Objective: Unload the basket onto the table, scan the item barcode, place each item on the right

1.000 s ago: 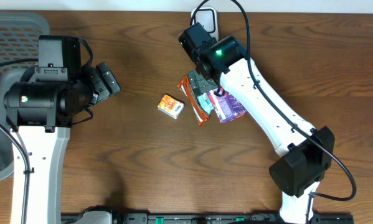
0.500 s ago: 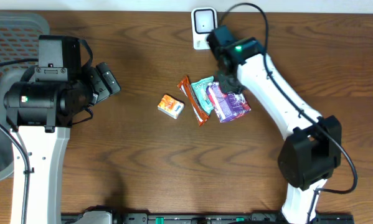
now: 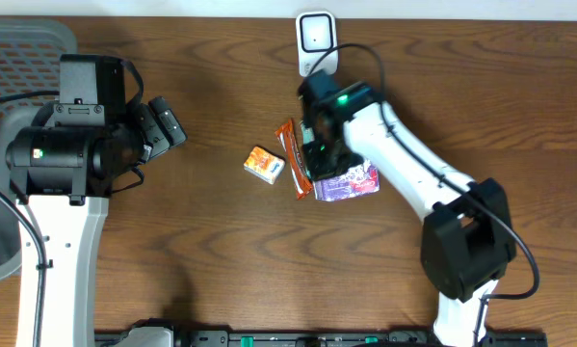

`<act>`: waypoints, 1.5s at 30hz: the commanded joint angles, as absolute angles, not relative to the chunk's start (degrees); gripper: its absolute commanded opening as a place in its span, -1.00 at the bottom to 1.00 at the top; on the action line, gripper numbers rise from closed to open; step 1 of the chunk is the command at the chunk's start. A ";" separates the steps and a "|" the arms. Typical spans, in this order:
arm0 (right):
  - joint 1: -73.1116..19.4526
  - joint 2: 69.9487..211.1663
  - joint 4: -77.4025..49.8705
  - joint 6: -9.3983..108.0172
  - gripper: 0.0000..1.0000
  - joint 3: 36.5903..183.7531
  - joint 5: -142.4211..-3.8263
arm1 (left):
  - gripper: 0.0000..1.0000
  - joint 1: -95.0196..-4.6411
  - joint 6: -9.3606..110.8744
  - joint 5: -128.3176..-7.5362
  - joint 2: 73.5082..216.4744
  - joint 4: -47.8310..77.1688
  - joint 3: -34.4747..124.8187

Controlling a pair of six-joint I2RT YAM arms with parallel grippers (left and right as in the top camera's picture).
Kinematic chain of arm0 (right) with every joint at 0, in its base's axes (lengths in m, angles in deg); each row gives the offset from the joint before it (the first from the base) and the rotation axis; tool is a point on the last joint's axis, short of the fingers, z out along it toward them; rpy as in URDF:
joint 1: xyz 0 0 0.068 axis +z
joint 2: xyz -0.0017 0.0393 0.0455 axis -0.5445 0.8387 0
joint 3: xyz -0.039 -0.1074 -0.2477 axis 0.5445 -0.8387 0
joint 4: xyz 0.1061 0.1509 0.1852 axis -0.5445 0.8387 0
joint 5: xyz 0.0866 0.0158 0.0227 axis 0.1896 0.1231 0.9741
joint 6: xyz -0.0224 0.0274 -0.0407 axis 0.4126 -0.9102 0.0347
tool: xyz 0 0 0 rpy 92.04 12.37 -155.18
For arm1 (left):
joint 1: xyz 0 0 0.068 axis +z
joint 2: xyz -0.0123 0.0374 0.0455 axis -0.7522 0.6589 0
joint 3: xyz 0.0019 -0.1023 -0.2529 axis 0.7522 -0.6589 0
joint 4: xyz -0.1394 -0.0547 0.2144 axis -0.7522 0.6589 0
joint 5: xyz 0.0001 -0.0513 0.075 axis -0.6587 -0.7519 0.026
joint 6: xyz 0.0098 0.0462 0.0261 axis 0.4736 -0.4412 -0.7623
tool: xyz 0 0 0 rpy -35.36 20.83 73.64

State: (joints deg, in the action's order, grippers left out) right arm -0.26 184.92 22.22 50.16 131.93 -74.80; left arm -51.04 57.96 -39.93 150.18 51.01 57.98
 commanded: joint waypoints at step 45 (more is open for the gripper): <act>-35.36 185.22 23.51 85.53 0.75 132.94 -40.44 | 0.96 -50.82 57.17 -39.19 150.44 51.20 58.20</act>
State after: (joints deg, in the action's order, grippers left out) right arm -33.51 184.92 26.24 79.43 138.64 -53.22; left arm -51.04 57.96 -39.93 150.18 51.03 57.98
